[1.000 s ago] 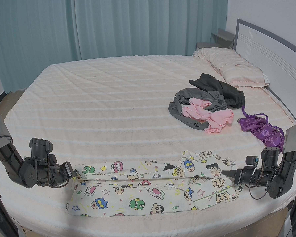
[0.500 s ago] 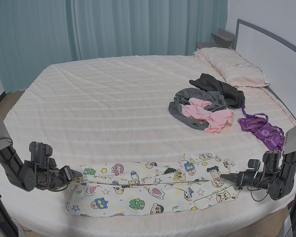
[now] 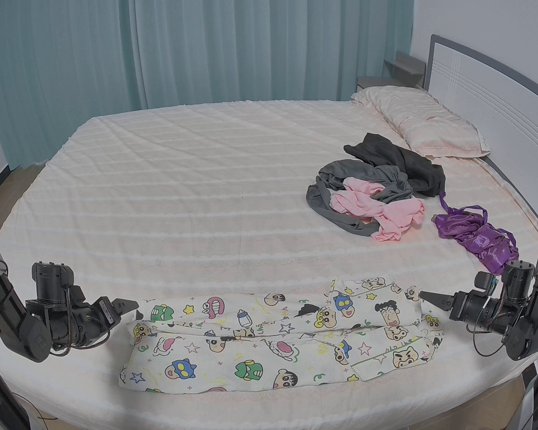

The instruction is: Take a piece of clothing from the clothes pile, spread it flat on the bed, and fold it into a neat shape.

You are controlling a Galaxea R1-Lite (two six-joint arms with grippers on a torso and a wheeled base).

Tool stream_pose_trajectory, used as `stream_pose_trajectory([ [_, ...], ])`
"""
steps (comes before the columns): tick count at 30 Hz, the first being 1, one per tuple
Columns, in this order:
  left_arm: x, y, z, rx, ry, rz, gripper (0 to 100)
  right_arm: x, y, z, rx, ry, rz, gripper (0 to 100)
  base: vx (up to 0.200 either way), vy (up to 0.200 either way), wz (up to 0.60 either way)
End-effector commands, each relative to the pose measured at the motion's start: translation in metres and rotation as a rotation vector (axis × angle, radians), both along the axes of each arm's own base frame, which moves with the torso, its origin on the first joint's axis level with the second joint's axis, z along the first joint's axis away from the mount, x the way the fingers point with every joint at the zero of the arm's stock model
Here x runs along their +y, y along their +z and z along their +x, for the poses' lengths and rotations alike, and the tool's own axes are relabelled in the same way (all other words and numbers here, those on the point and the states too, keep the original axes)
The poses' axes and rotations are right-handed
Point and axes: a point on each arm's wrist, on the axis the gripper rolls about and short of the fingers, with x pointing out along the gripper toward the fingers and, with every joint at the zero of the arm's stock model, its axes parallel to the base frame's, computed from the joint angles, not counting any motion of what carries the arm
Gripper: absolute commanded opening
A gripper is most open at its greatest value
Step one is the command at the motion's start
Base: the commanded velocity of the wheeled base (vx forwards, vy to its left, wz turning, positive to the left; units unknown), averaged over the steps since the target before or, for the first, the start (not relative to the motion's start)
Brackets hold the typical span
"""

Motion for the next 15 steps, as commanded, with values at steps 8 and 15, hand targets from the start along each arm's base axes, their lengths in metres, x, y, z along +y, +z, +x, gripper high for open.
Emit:
stream_pose_trajectory([
  [8, 0.001, 0.04, -0.011, -0.132, 0.123, -0.191, 100, 0.067, 0.026, 0.013, -0.063, 0.024, 0.062, 100, 0.0, 0.0, 0.0],
  [15, 0.001, 0.041, -0.011, -0.117, 0.184, -0.26, 100, 0.106, 0.002, 0.027, 0.016, 0.009, 0.102, 100, 0.0, 0.0, 0.0],
])
